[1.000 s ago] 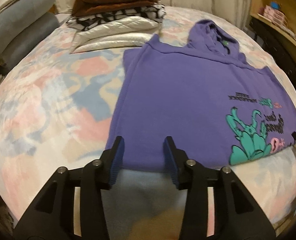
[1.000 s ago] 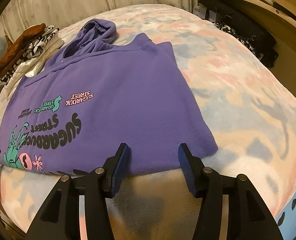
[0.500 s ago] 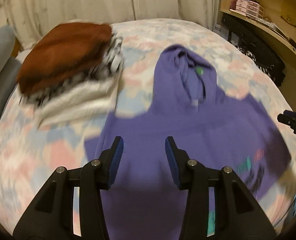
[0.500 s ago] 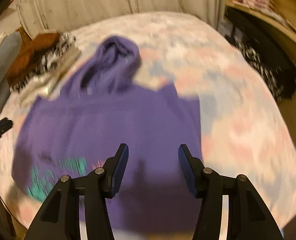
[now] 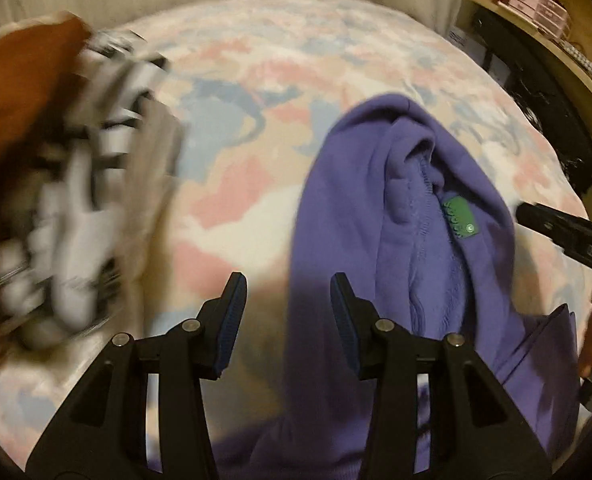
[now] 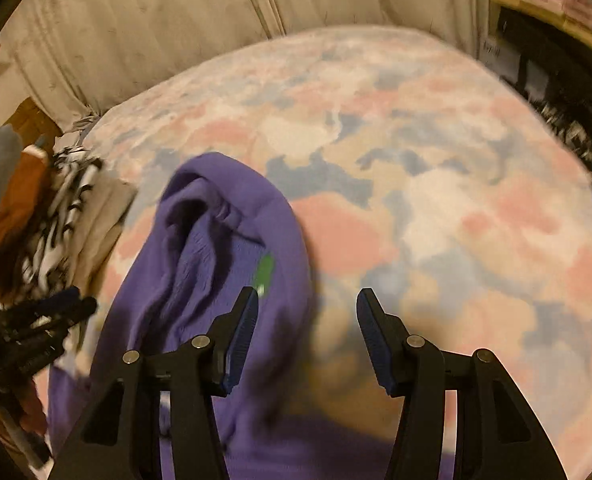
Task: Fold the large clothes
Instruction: 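Grasp the purple hood with both tools, then fold the hood down over the printed back toward the hem with both tools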
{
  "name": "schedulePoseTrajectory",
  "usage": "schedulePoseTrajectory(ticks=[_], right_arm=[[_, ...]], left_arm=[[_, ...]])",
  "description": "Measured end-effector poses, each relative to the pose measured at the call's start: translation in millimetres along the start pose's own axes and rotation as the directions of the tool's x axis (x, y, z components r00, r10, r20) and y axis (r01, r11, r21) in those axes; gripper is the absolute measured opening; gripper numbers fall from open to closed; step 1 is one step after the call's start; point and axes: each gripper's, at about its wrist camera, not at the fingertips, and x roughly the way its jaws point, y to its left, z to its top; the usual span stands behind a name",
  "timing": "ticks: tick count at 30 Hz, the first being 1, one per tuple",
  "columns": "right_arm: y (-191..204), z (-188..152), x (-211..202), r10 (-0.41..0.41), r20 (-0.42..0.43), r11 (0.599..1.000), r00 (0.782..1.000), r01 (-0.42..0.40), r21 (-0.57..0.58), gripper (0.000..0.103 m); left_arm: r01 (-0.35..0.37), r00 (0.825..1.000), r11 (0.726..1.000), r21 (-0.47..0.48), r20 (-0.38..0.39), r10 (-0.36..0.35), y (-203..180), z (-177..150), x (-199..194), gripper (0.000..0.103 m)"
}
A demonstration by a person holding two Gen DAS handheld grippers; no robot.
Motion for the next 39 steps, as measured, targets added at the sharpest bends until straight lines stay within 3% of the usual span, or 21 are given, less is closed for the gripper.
schedulePoseTrajectory(ticks=[4,7,8,9,10,13,16,21,25,30,34,35,39], right_arm=[[6,14,43,-0.007,-0.042,1.000,0.999,0.007,-0.013,0.052],[9,18,61,0.005,-0.055,1.000,0.998,-0.007,-0.029,0.027],[12,17,63,0.002,-0.051,0.999,0.999,-0.004,-0.039,0.020],[14,15,64,-0.011,-0.044,0.999,0.999,0.008,-0.053,0.019],[17,15,63,-0.028,-0.032,0.997,0.999,0.026,-0.074,0.016],[25,-6,52,-0.047,-0.004,0.994,0.999,0.046,-0.097,0.009],[26,-14,24,-0.041,0.039,0.995,0.998,0.044,-0.087,0.008],[28,-36,-56,0.017,0.129,0.996,0.991,-0.006,-0.089,0.007],[39,-75,-131,0.080,0.217,0.990,0.973,-0.053,-0.128,0.007],[46,-164,-198,0.131,0.237,0.979,0.963,-0.088,-0.185,0.007],[40,-248,-205,0.064,0.200,0.976,0.978,-0.019,-0.219,0.009],[37,-269,-199,0.031,0.174,0.974,0.984,0.010,-0.228,0.014],[15,-338,-181,-0.075,0.072,0.969,0.995,0.090,-0.230,0.021]], left_arm=[[-0.003,0.998,1.000,0.018,-0.059,0.004,3,5,40,0.040],[0.035,0.997,0.999,-0.005,-0.071,-0.035,4,4,55,0.039],[0.047,0.997,0.999,-0.013,-0.062,-0.047,4,4,56,0.020],[0.065,0.996,0.998,-0.015,-0.057,-0.066,2,3,55,0.005],[0.064,0.997,0.998,-0.012,-0.051,-0.065,-1,3,54,0.003],[-0.034,0.999,0.999,0.040,0.018,0.033,-14,-1,34,0.002],[-0.069,0.994,0.997,0.035,0.088,0.065,-15,-7,-9,0.002],[-0.059,0.984,0.998,0.023,0.169,0.054,-6,-28,-90,0.002],[-0.027,0.978,0.999,0.020,0.209,0.022,-3,-72,-151,0.002],[0.048,0.976,0.999,-0.011,0.213,-0.044,-5,-159,-197,0.002],[0.077,0.983,0.997,-0.005,0.166,-0.075,-12,-236,-192,0.002],[0.071,0.988,0.997,-0.008,0.141,-0.070,-13,-256,-186,0.002],[0.064,0.996,0.997,-0.035,0.062,-0.061,-11,-306,-162,0.002]])
